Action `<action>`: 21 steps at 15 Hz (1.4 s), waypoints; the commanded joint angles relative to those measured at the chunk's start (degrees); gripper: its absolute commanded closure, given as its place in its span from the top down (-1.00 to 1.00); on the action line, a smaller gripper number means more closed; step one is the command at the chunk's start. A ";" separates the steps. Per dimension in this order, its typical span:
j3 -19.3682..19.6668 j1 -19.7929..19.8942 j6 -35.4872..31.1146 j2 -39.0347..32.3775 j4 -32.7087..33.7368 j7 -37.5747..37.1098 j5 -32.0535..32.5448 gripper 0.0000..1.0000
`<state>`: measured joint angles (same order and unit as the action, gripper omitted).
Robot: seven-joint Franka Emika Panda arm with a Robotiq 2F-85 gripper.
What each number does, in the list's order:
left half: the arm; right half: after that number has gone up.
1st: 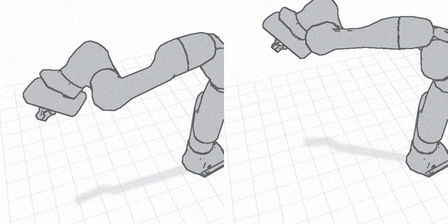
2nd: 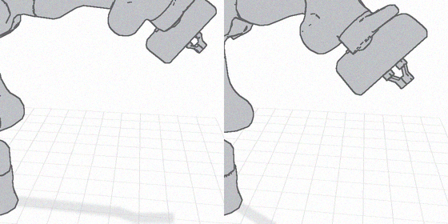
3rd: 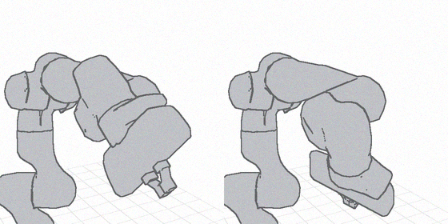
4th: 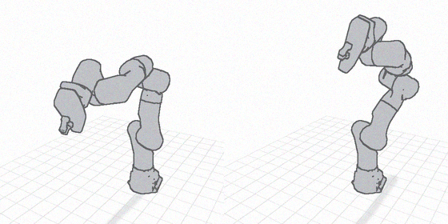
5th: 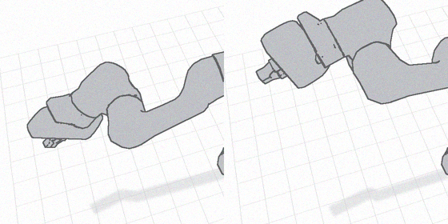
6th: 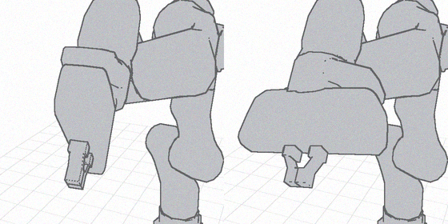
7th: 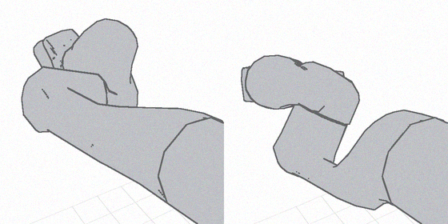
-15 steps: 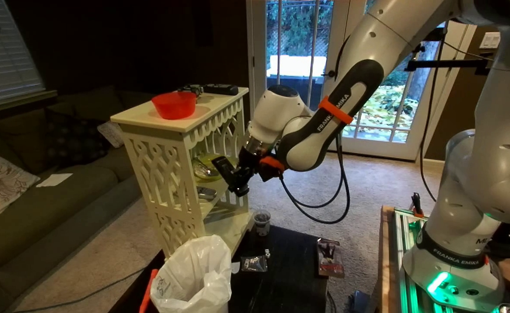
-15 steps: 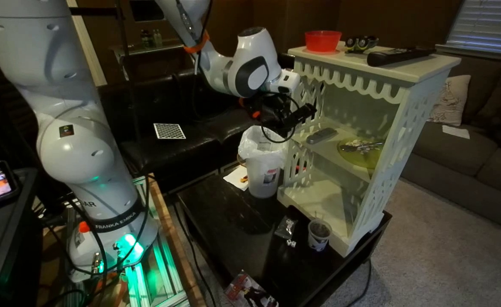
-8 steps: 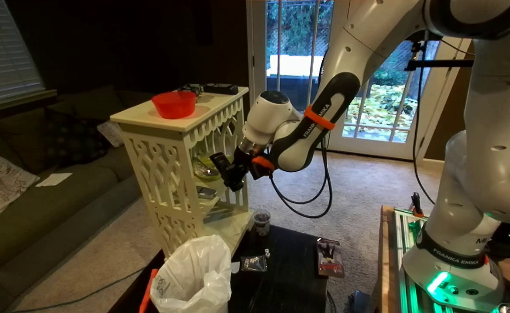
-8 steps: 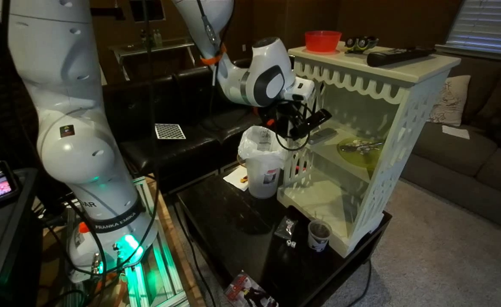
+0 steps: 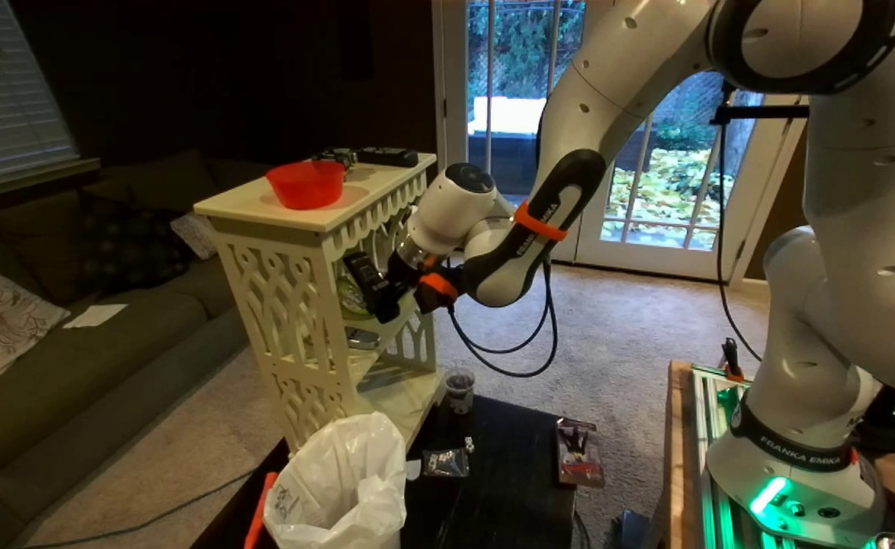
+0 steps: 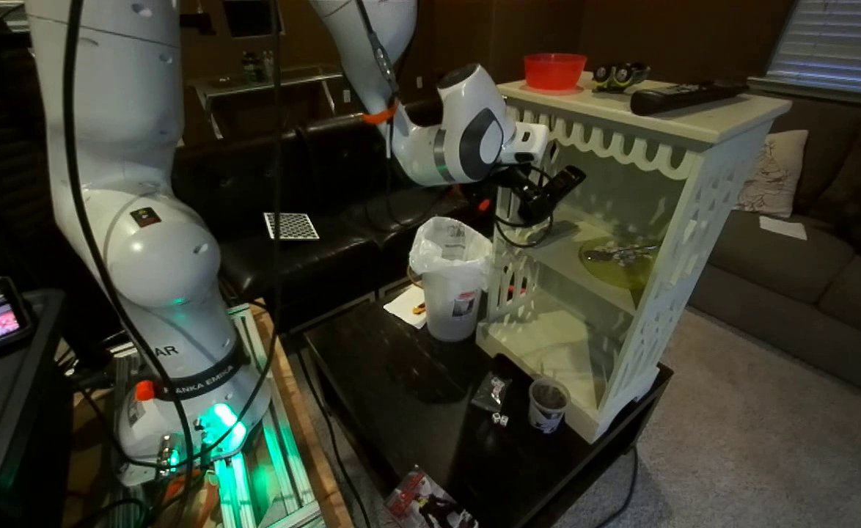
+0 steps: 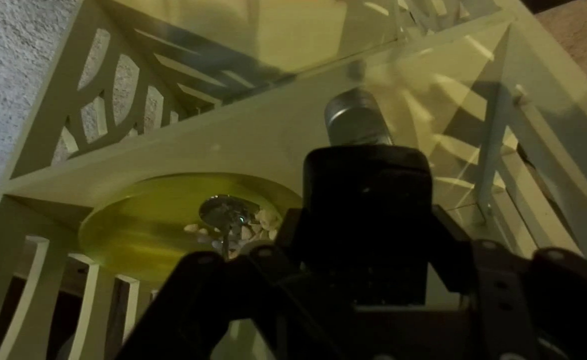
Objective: Pick up the remote, then place it next to the yellow plate
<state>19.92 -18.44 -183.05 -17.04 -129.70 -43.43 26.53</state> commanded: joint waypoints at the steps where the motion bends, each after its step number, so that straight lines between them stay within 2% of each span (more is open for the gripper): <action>1: 7.81 -8.43 -3.91 -6.21 4.94 -2.87 1.05 -0.27; 6: 12.79 -14.73 -6.74 -11.97 6.31 -3.18 -1.45 -0.27; 9: 14.63 -16.72 -8.66 -14.30 6.71 -4.43 -2.86 -0.27; 13: 12.32 -15.20 -9.61 -14.88 6.90 -4.69 -2.38 -0.27; 16: 13.43 -16.07 -9.42 -15.78 8.02 -5.34 -3.29 -0.27; 21: 13.84 -15.27 -8.14 -17.19 12.71 -5.91 -5.31 -0.27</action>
<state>33.47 -33.82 -191.45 -31.96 -121.00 -48.04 22.98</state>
